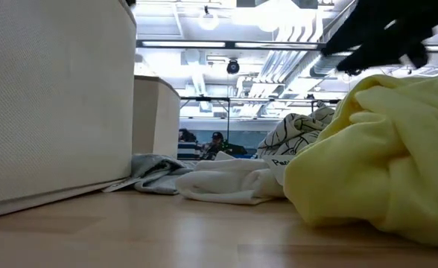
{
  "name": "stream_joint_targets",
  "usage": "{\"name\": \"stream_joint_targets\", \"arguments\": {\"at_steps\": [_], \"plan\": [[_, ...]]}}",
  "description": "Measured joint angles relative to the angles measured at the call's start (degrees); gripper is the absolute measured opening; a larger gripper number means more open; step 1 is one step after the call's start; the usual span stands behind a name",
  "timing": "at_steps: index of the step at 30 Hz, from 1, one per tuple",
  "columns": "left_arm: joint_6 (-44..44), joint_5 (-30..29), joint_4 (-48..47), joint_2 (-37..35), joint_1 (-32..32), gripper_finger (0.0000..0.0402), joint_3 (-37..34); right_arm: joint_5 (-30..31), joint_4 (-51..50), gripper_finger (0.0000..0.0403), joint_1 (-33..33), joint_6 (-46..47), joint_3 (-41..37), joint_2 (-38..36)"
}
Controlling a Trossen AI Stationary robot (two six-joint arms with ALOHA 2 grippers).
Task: Sort clothes
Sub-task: Put the gray boxer into the bottom laundry organizer
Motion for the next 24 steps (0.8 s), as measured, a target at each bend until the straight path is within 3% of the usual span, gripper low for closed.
{"name": "stream_joint_targets", "arguments": {"at_steps": [3, 6, 10, 16, 21, 24], "plan": [[-2.23, 5.4, 5.62, -6.84, -6.02, 0.0048, -4.6, -10.61, -0.21, 0.022, -9.06, -8.73, 0.8, 0.0], [-4.6, 9.48, 12.17, -13.36, -12.21, 0.0048, -11.33, -17.34, -1.32, 0.022, -18.96, -18.36, 2.13, 0.0], [-8.56, 10.56, 21.16, -20.43, -19.82, 0.0048, -22.03, -26.31, -5.76, 0.022, -33.71, -29.14, 3.93, 0.0], [-11.98, 10.7, 34.48, -26.87, -29.19, 0.0048, -36.84, -34.94, -6.17, 0.022, -53.65, -37.41, 0.93, 0.11], [-12.55, 10.7, 41.99, -28.12, -35.04, 0.0048, -43.65, -39.21, -0.36, 0.0215, -61.88, -42.82, -4.65, 0.2], [-12.58, 10.67, 44.43, -28.14, -37.83, 0.0048, -45.45, -39.92, 4.55, 0.0188, -63.94, -44.03, -8.44, 0.2]]}}
